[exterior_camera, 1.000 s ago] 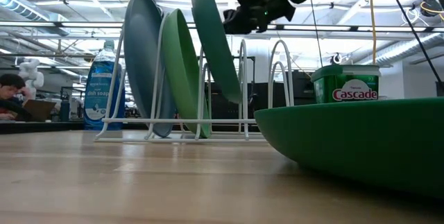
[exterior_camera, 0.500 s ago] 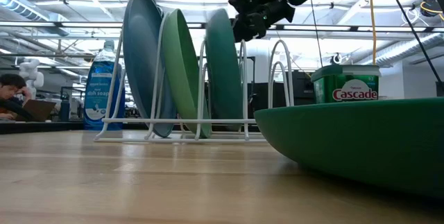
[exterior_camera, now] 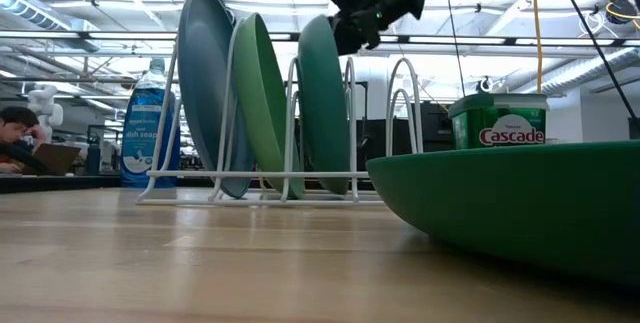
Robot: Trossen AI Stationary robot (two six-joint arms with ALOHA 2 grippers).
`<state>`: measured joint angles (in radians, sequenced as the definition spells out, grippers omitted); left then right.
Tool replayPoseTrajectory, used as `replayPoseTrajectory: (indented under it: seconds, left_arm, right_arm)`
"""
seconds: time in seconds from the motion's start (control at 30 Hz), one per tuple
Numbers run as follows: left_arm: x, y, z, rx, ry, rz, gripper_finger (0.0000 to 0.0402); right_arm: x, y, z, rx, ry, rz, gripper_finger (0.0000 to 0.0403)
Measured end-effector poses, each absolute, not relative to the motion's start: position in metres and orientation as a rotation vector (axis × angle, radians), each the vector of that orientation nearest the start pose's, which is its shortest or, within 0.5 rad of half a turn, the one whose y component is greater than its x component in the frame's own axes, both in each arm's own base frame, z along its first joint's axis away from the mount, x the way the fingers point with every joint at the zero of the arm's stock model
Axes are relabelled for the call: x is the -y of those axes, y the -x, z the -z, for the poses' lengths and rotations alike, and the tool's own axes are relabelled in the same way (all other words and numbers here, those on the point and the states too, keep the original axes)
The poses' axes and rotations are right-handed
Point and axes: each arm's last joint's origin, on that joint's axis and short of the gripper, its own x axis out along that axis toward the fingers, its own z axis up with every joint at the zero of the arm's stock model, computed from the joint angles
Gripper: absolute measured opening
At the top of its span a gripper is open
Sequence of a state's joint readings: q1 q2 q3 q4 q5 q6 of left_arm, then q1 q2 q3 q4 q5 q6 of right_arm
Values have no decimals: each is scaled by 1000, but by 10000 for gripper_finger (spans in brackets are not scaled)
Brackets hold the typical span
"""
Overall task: Sort dishes
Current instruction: Put the light blue plate in the dish rack, then put the dark green plate in the dish rack
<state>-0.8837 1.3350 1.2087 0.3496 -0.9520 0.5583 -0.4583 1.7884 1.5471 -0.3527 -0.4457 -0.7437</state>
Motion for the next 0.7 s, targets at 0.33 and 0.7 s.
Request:
replayPoseTrajectory:
  seconds: [0.33,0.7]
  left_arm:
    - [210,-203,-408,112,-380,-103,253]
    - [210,-203,-408,108,-366,-116,253]
  right_arm:
    - [131,-363,-330,-631,564,-41,198]
    - [83,-342,-358,-744,689,116,207]
